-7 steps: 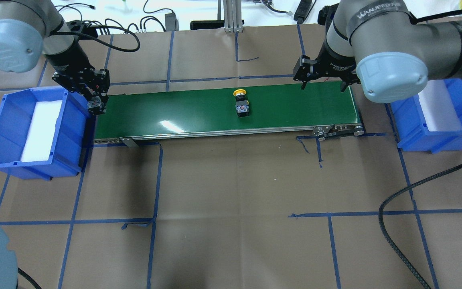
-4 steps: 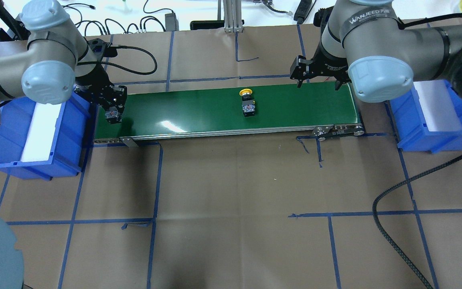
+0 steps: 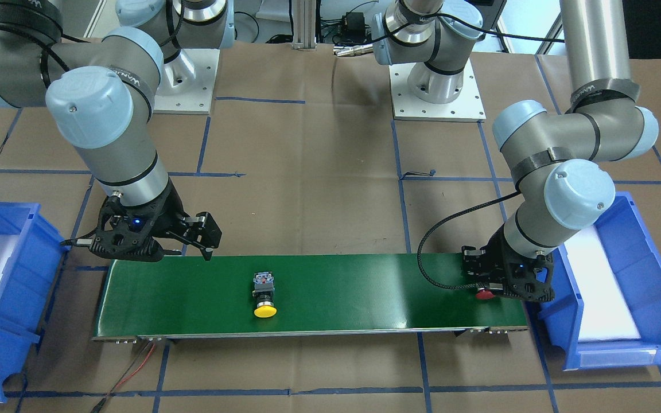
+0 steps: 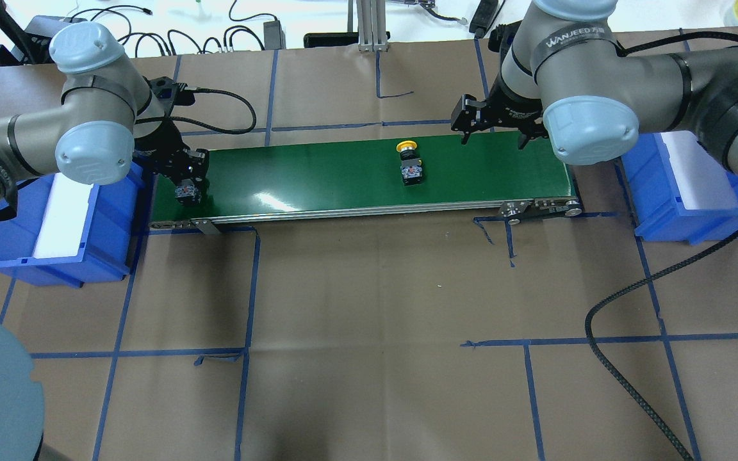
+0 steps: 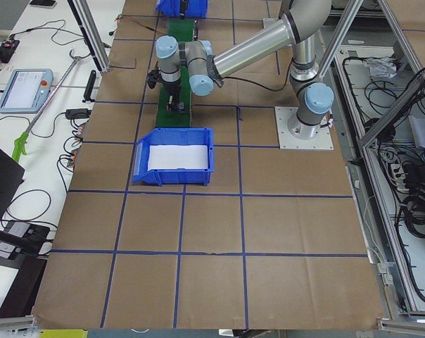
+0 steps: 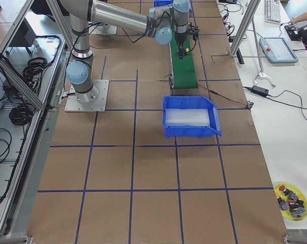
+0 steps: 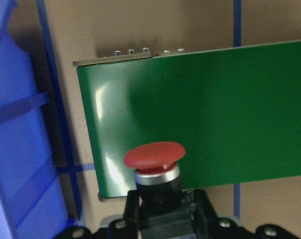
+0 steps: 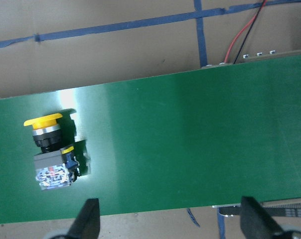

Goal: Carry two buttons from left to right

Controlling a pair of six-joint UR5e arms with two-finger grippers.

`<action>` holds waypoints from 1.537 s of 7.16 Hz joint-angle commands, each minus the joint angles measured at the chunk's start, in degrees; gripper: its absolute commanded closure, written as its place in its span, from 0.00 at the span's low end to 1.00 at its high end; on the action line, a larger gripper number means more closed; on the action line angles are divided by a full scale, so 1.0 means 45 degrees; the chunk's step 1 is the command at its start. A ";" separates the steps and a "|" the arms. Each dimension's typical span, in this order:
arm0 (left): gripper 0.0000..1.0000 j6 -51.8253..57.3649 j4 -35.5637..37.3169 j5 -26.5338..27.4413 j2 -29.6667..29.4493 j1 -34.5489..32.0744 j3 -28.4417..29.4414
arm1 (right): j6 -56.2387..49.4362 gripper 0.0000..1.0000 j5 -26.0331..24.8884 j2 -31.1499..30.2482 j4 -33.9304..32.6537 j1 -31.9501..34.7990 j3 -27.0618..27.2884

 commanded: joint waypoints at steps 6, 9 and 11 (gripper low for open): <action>0.00 -0.0182 -0.4216 0.0034 0.0410 0.0024 0.3742 | 0.0050 0.00 0.0396 0.1850 -0.0008 -0.0233 -0.1059; 0.00 -0.1760 -0.6606 -0.0004 0.1849 -0.0249 0.4006 | 0.0070 0.00 0.0396 0.2026 0.0089 -0.0273 -0.1410; 0.00 -0.2814 -0.7487 0.0034 0.3004 -0.1123 0.3557 | 0.0089 0.00 0.1230 0.2319 0.0070 -0.0273 -0.1411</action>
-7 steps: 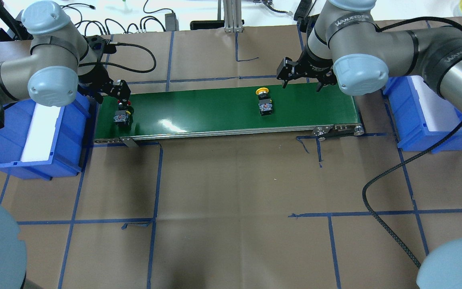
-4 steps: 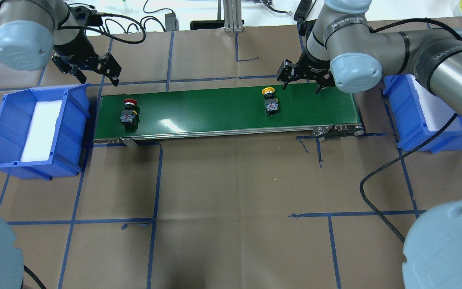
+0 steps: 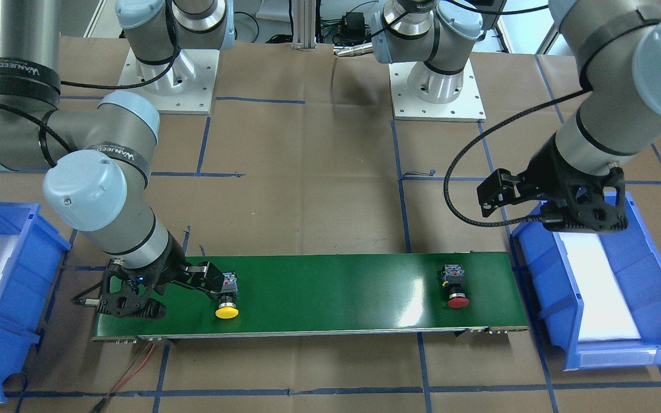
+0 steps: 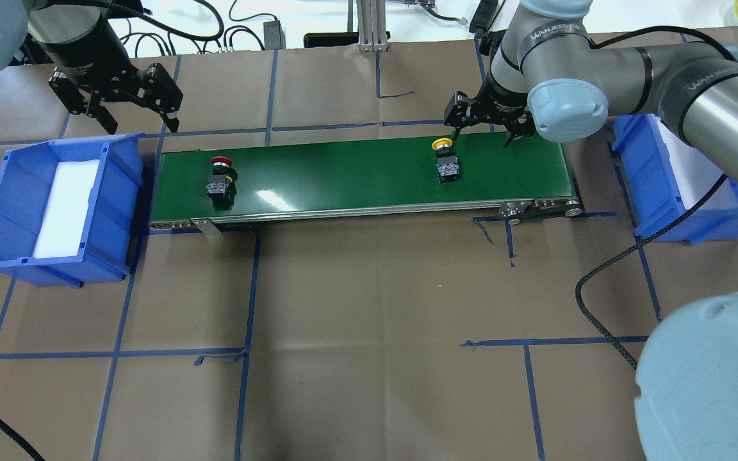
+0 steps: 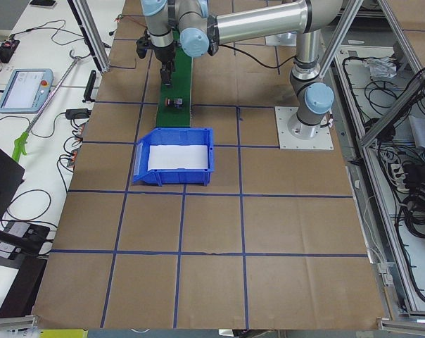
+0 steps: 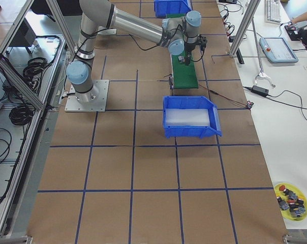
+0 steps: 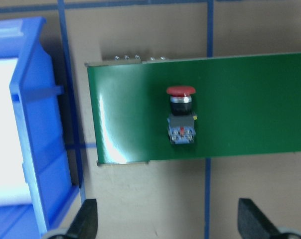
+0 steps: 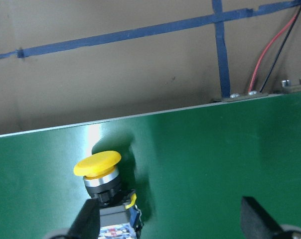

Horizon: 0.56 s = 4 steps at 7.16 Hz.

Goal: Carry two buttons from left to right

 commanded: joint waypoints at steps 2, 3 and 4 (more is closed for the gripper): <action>0.00 -0.0671 -0.0438 0.0003 0.1196 -0.0702 -0.0797 | 0.0015 0.00 0.0518 0.0320 -0.0009 -0.0001 -0.0015; 0.00 -0.0710 -0.0341 -0.0036 0.1313 -0.0721 -0.1032 | 0.0015 0.00 0.0517 0.0456 -0.0009 -0.0001 -0.0034; 0.00 -0.1020 -0.0282 -0.0055 0.1411 -0.0818 -0.1208 | 0.0035 0.00 0.0479 0.0535 -0.0009 -0.0001 -0.0015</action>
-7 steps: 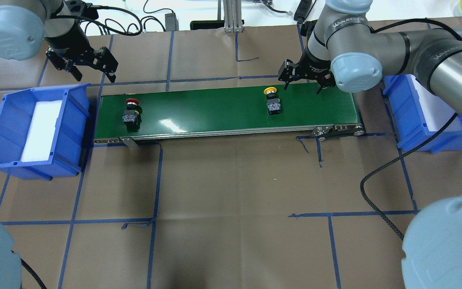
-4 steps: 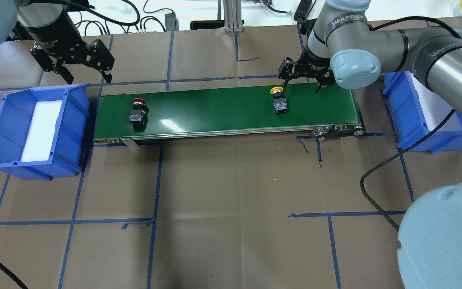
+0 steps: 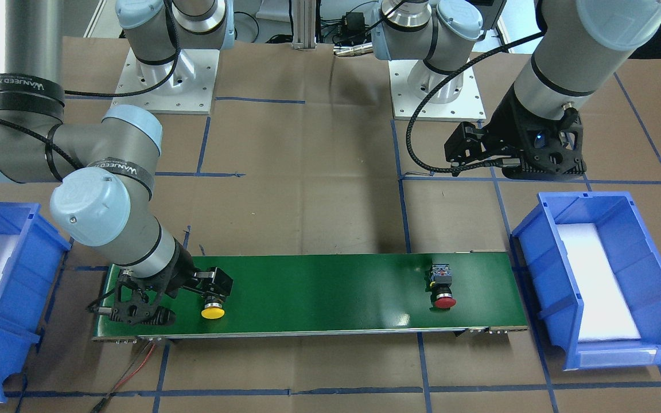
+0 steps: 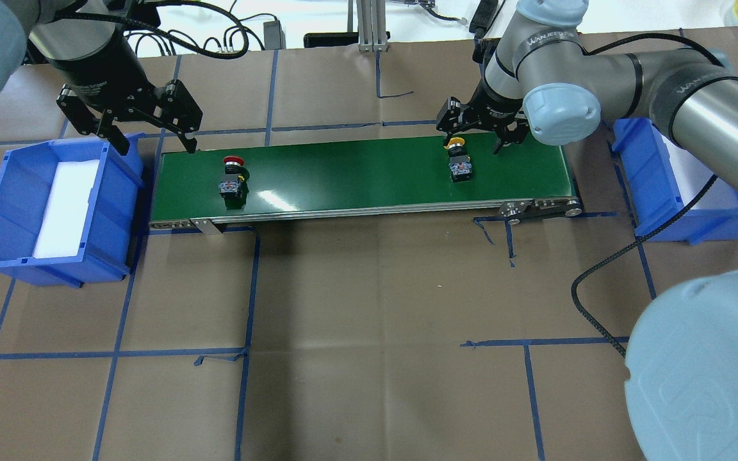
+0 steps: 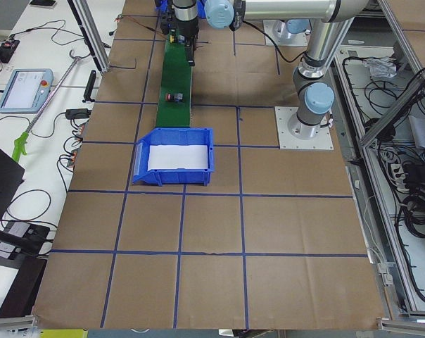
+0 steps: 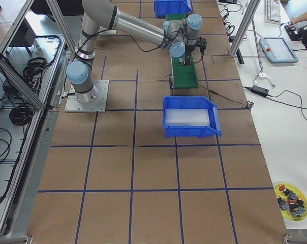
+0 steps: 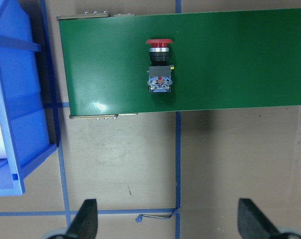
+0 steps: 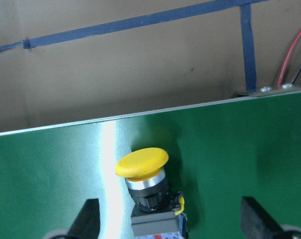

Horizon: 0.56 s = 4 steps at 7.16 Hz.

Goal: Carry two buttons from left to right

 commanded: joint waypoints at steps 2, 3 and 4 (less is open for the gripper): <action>0.00 -0.0433 0.0153 -0.0029 0.0189 -0.0229 -0.0350 | -0.0005 0.00 -0.0062 0.0349 0.0000 0.0000 0.0010; 0.00 -0.0337 0.0212 -0.0029 0.0209 -0.0230 -0.0350 | -0.0044 0.08 -0.0197 0.0389 -0.0097 0.0019 -0.0010; 0.00 -0.0336 0.0367 -0.0010 0.0209 -0.0230 -0.0350 | -0.0160 0.24 -0.0237 0.0390 -0.0059 0.0019 0.0009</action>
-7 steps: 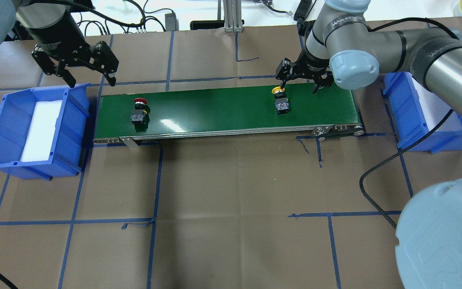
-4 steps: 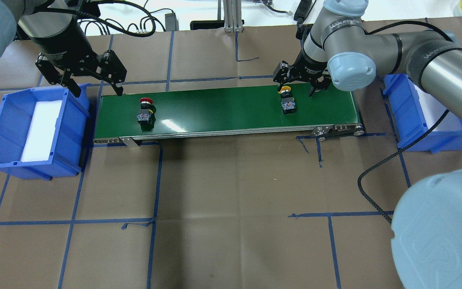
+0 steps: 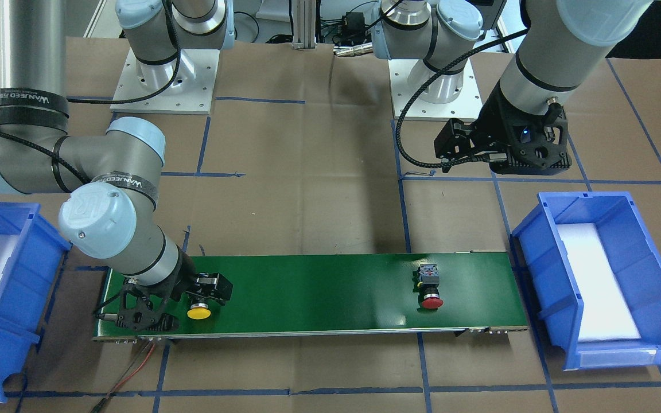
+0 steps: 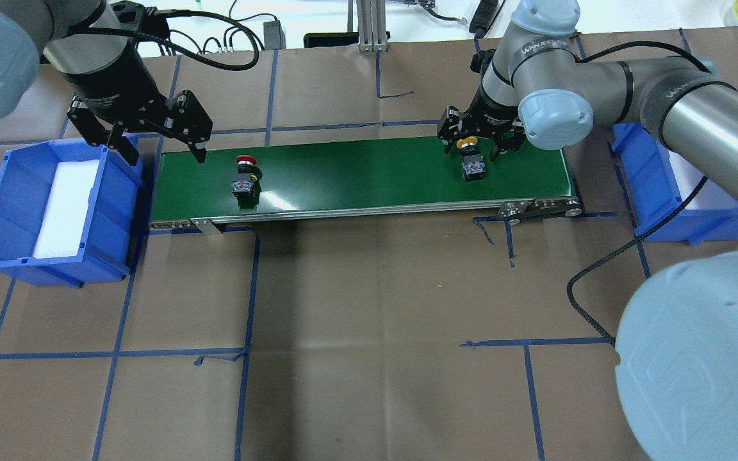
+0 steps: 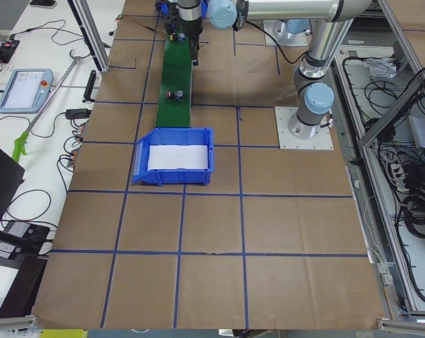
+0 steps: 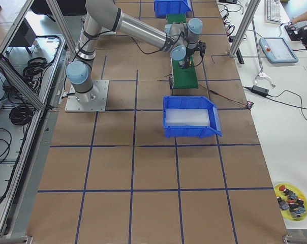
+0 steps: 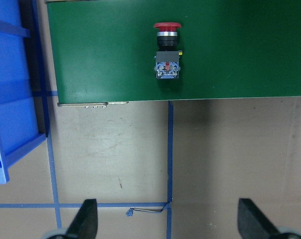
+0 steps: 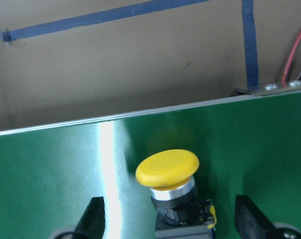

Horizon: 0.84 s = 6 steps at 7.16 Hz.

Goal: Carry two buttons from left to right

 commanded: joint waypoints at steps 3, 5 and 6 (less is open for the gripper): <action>0.00 0.0016 0.0313 -0.0005 -0.0007 -0.0009 -0.0067 | -0.0160 0.50 -0.1185 0.0093 0.0308 -0.0011 0.0025; 0.00 -0.0004 0.0529 0.0015 -0.0008 -0.0009 -0.0087 | -0.0160 0.93 -0.1287 -0.0101 0.1436 -0.0011 -0.0324; 0.00 -0.0023 0.0528 0.0015 0.0012 -0.0009 -0.0087 | -0.0179 0.95 -0.1306 -0.0257 0.2622 -0.0108 -0.1236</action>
